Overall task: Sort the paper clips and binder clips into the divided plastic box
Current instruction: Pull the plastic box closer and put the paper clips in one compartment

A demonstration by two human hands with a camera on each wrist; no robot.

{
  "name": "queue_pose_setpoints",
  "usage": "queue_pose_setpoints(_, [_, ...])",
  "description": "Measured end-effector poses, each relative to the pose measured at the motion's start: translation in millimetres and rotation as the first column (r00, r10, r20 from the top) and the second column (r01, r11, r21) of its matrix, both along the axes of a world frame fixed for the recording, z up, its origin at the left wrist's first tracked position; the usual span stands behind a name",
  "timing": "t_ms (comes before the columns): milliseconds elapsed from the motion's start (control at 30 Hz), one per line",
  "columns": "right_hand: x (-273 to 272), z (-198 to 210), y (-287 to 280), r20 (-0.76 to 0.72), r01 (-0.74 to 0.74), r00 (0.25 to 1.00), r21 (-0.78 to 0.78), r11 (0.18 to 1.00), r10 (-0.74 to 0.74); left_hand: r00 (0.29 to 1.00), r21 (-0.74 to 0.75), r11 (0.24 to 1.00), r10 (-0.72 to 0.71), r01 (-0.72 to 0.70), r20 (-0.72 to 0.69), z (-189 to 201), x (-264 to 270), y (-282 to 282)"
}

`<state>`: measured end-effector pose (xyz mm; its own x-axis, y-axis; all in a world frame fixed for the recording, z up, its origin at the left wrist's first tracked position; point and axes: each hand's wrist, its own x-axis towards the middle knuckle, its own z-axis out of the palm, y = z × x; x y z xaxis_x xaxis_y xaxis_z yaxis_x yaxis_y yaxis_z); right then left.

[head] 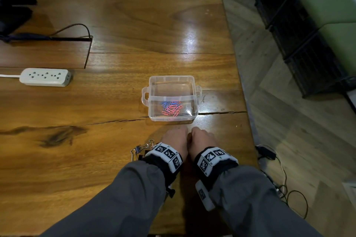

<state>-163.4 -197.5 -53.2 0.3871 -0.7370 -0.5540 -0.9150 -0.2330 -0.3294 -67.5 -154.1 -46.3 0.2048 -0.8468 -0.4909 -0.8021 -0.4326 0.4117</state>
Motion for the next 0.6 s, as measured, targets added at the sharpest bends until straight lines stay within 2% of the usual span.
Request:
queue_pose_setpoints(100, [0.7, 3.0, 1.3, -0.038, -0.033, 0.999, -0.002, 0.999, 0.033, 0.999, 0.013, 0.999, -0.036, 0.036, -0.019, 1.4, 4.0, 2.8])
queue_pose_setpoints(167, [-1.4, 3.0, 4.3, -0.016, -0.033, 0.999, -0.031, 0.999, 0.033, 0.995, -0.004, 0.998, 0.060, -0.061, -0.076, 3.7, 13.5, 6.5])
queue_pose_setpoints(300, [-11.3, -4.4, 11.5, 0.079, 0.045, 0.996, -0.079, 0.996, -0.038, 0.950, -0.242, 0.920, 0.283, -0.308, -0.135, 26.2, 49.6, -6.6])
queue_pose_setpoints(400, [-15.8, -7.1, 16.2, 0.069, 0.035, 0.997, -0.115, 0.993, -0.027, 0.935, -0.368, 0.860, 0.329, -0.354, -0.131, 47.9, 76.7, -26.4])
queue_pose_setpoints(433, [-15.5, -6.7, 17.0, 0.054, 0.017, 0.998, -0.115, 0.993, -0.011, 0.947, -0.411, 0.854, 0.304, -0.319, -0.103, 49.9, 78.7, -28.1])
queue_pose_setpoints(500, [-14.3, -7.1, 17.0, 0.038, 0.005, 0.999, -0.104, 0.995, -0.001, 0.986, -0.426, 0.891, 0.164, -0.158, -0.023, 44.0, 66.2, -22.6])
queue_pose_setpoints(600, [-14.7, -5.2, 15.0, 0.028, -0.017, 0.999, -0.107, 0.994, 0.020, 0.989, -0.196, 0.970, -0.135, 0.146, 0.069, 17.1, 22.0, -3.1])
